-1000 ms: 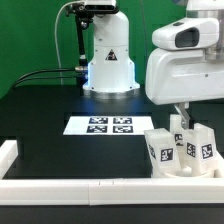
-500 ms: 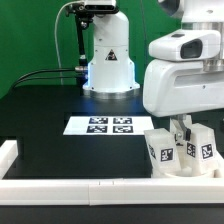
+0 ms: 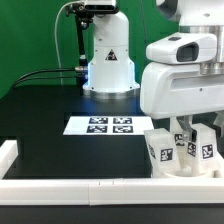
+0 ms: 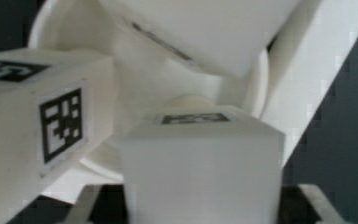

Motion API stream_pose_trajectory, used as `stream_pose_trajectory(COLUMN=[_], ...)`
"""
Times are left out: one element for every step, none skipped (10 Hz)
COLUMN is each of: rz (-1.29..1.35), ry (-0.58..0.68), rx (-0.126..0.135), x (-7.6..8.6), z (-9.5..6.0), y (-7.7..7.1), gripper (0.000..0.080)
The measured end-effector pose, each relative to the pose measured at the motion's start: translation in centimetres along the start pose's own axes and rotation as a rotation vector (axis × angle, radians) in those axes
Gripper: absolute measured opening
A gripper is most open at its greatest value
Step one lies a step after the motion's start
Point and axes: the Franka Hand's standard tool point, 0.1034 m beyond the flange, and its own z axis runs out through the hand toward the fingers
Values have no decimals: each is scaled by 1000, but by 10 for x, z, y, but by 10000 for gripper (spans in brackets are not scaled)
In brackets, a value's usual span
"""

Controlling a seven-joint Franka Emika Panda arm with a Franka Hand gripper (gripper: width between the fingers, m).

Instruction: Assemble stool

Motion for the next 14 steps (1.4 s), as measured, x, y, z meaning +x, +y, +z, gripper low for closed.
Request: stream_pose_trajectory(rz=[138, 258, 360, 558, 727, 837, 906, 961, 1018, 1142, 1309, 1505, 1708, 1863], ry=[-6, -12, -11, -11, -13, -17, -20, -21, -23, -32, -54, -68, -83, -99], rx=[4, 5, 5, 5, 19, 26, 26, 26, 27, 40, 64, 75, 83, 107], x=[0, 2, 3, 3, 3, 2, 2, 2, 2, 2, 4, 5, 5, 6], z=[-1, -3, -4, -4, -4, -4, -3, -2, -2, -3, -6, -7, -6, -4], y=[-1, -2, -2, -5, -5, -4, -4, -4, -5, -3, 2, 3, 3, 3], gripper=[333, 333, 334, 334, 334, 334, 334, 334, 334, 334, 334, 334, 334, 334])
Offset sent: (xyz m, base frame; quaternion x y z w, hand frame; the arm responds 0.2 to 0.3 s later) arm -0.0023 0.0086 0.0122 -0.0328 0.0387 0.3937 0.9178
